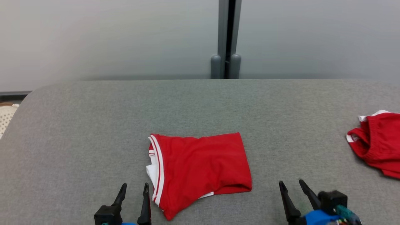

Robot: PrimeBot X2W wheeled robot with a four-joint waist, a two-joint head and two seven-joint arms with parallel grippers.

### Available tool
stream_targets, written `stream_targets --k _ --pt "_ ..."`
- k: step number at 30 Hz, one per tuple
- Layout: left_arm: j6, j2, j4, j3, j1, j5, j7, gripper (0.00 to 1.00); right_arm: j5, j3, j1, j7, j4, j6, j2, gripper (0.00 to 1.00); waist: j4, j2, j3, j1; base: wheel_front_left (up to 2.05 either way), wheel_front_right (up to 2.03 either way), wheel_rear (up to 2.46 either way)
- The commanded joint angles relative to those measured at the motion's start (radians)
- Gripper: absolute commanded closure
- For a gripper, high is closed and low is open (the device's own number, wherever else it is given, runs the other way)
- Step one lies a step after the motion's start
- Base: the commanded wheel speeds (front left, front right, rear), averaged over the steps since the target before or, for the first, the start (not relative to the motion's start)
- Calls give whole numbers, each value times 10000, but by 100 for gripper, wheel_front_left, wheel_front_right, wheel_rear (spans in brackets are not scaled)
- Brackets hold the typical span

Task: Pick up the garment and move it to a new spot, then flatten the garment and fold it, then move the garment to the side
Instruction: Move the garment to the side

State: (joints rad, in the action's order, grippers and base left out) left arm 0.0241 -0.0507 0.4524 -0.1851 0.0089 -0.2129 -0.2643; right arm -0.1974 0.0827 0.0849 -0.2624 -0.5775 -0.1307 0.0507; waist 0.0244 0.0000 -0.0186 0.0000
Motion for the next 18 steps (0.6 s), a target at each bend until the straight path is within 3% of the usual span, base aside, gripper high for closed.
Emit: stream_targets --k 1,10,18 --pt "12 -1 -1 -82 -179 -43 3 0 -36 153 559 -26 -163 0 11 0 -299 0 -251 0 0 0 0" --pt "68 -3 151 -285 -504 17 3 0 280 26 2718 -25 -1596 0 14 0 -1680 0 -871 0 0 0 0" --pt "42 4 231 -163 -343 -103 3 0 180 20 3363 115 -4516 0 16 0 -2613 0 -960 0 0 0 0"
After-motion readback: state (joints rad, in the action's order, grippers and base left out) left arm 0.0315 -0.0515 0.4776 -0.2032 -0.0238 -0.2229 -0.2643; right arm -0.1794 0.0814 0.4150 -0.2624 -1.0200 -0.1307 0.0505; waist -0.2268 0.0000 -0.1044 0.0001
